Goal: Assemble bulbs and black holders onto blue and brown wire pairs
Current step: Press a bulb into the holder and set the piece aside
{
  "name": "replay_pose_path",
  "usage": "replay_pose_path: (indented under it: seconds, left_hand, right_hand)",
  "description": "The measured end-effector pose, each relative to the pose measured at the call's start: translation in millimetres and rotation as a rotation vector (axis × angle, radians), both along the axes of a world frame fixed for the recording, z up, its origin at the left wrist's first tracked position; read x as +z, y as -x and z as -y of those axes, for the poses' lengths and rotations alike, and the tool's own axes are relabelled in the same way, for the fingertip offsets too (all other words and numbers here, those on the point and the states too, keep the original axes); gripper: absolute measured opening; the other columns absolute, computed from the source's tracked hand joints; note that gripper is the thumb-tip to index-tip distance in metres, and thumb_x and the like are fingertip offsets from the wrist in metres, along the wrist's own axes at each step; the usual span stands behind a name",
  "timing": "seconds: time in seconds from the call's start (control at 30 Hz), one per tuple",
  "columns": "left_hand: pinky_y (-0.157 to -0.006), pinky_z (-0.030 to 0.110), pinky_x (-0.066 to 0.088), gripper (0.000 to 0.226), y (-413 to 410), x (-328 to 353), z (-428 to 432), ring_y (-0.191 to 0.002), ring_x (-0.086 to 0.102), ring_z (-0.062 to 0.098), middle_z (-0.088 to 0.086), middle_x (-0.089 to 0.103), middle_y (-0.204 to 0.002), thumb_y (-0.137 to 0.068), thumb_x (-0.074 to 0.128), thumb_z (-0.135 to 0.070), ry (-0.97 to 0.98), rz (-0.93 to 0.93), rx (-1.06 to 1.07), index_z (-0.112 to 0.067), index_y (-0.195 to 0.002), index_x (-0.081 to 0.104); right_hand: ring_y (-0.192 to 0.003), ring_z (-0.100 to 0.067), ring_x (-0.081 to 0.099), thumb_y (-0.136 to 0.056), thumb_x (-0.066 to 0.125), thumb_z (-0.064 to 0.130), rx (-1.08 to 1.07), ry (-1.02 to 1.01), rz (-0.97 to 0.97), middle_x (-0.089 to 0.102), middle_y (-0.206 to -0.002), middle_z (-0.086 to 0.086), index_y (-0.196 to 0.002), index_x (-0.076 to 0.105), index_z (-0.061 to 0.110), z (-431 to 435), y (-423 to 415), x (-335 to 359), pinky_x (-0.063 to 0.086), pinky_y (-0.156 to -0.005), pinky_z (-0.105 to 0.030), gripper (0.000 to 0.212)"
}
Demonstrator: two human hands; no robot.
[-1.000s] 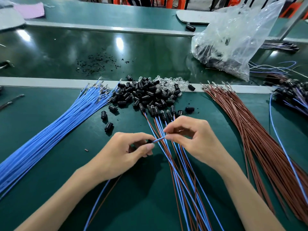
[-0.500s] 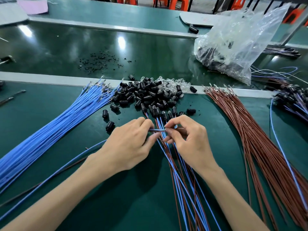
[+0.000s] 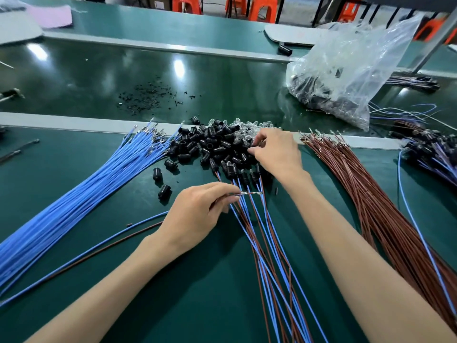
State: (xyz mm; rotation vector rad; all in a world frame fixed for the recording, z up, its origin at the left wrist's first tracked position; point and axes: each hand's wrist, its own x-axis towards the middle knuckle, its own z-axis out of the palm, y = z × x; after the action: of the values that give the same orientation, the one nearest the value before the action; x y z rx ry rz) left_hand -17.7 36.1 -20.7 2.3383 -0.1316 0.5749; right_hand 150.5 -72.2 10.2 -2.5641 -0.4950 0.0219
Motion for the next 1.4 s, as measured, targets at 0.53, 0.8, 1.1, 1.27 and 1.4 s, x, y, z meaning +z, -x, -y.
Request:
replay_pose_path:
  seconds: [0.53,0.8,1.1,1.27,1.4]
  left_hand:
    - [-0.061,0.015,0.04,0.014,3.3,6.2,-2.8,-0.064,0.053,0.005,-0.013,0.059,-0.071,-0.089,0.061,-0.02,0.251,-0.054,-0.012,-0.009,-0.089,0.07]
    - [-0.053,0.015,0.035,0.013,3.8,7.9,-1.6,-0.053,0.045,0.004,-0.013,0.056,-0.058,-0.086,0.06,-0.032,0.308,-0.131,-0.026,-0.025,-0.079,0.067]
    - [-0.051,0.018,0.038,0.013,5.9,6.2,-1.4,-0.052,0.048,0.009,-0.014,0.059,-0.065,-0.088,0.063,-0.024,0.271,-0.048,-0.015,-0.014,-0.084,0.07]
    - [-0.058,0.007,0.036,0.019,8.1,8.9,2.4,-0.057,0.05,-0.004,-0.021,0.057,-0.069,-0.083,0.066,-0.026,0.22,0.015,-0.055,-0.008,-0.079,0.07]
    - [-0.056,0.011,0.038,0.009,9.2,8.7,0.8,-0.056,0.049,0.0,-0.014,0.06,-0.068,-0.079,0.072,-0.015,0.264,-0.002,-0.027,-0.007,-0.079,0.07]
  right_hand:
    - [-0.068,-0.001,0.064,-0.092,0.058,-0.002,0.393,-0.482,-0.245,0.068,-0.08,0.005,-0.095,0.07,0.016,64.6,74.4,-0.9,0.048,-0.067,-0.01,0.021]
    - [-0.069,-0.008,0.066,-0.079,0.074,0.011,0.296,-0.671,-0.225,0.069,-0.08,0.006,-0.094,0.073,0.022,64.5,91.7,-12.2,0.05,-0.069,-0.014,0.018]
    - [-0.062,-0.011,0.059,-0.085,0.07,0.012,0.314,-0.515,-0.02,0.065,-0.069,0.002,-0.081,0.075,0.01,60.8,99.6,-17.5,0.05,-0.062,-0.028,0.006]
    - [-0.066,-0.008,0.063,-0.085,0.072,0.013,0.324,-0.591,-0.195,0.07,-0.071,0.004,-0.083,0.077,0.019,55.0,109.5,-20.3,0.051,-0.066,-0.022,0.008]
    - [-0.063,-0.003,0.061,-0.078,0.073,0.026,0.279,-0.822,-0.415,0.071,-0.07,0.004,-0.079,0.075,0.024,56.3,108.7,-13.5,0.047,-0.065,-0.013,0.003]
